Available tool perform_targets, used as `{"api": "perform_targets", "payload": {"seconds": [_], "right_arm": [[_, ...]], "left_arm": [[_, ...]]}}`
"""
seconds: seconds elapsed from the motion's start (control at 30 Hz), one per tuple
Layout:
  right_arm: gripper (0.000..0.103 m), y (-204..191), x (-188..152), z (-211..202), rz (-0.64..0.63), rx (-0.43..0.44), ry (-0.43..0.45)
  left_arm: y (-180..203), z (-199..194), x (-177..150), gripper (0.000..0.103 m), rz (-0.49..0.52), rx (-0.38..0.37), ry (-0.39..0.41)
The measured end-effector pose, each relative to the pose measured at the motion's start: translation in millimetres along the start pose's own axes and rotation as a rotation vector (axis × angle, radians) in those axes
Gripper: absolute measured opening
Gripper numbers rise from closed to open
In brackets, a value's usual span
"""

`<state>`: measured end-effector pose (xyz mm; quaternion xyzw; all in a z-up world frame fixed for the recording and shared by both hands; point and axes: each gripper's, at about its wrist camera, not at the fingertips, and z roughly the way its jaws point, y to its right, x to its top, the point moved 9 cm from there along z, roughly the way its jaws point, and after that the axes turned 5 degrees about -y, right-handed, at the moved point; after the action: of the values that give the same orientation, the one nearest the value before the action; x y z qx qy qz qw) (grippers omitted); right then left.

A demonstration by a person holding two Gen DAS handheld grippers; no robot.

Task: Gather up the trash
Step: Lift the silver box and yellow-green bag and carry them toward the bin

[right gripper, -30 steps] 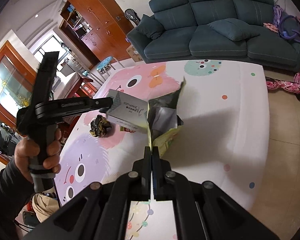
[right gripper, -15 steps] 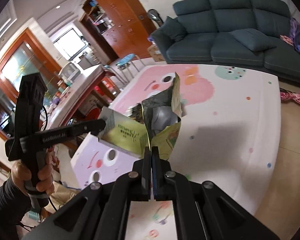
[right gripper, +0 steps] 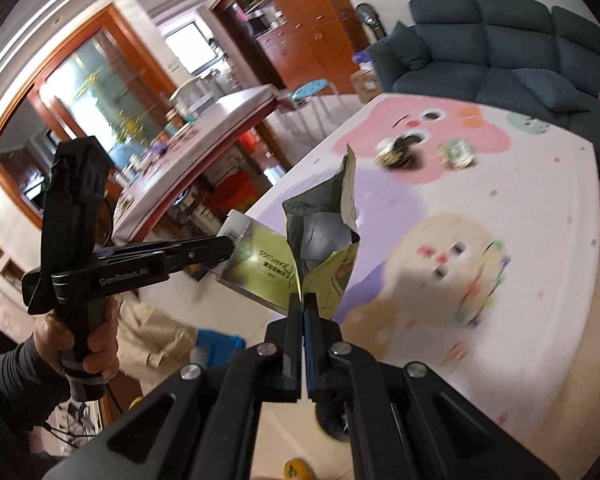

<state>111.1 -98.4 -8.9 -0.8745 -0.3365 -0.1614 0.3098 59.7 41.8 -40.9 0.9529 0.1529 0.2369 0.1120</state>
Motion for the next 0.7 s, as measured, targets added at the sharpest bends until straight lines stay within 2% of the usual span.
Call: {"api": "perform_targets", "payload": {"seconds": [0.13,0.3,0.5,0.7], "right_arm": [[0.001,-34,-41,15,-0.032,-0.008,-0.054],[0.001,-55,-93,41,-0.046,-0.024,-0.127],[0.001,-43,-158,102,-0.011,-0.072,-0.207],[0.001,0,-213,185,0.034,-0.145,-0.262]], "left_arm": [[-25,-8,-53,0.009,-0.017,0.021,-0.036],[-44,6,-116,0.009,-0.044,0.024,-0.106],[-63,61,-181,0.009,-0.057,0.054,-0.187],[-96,159,-223,0.009,-0.112,0.077,-0.253]]}}
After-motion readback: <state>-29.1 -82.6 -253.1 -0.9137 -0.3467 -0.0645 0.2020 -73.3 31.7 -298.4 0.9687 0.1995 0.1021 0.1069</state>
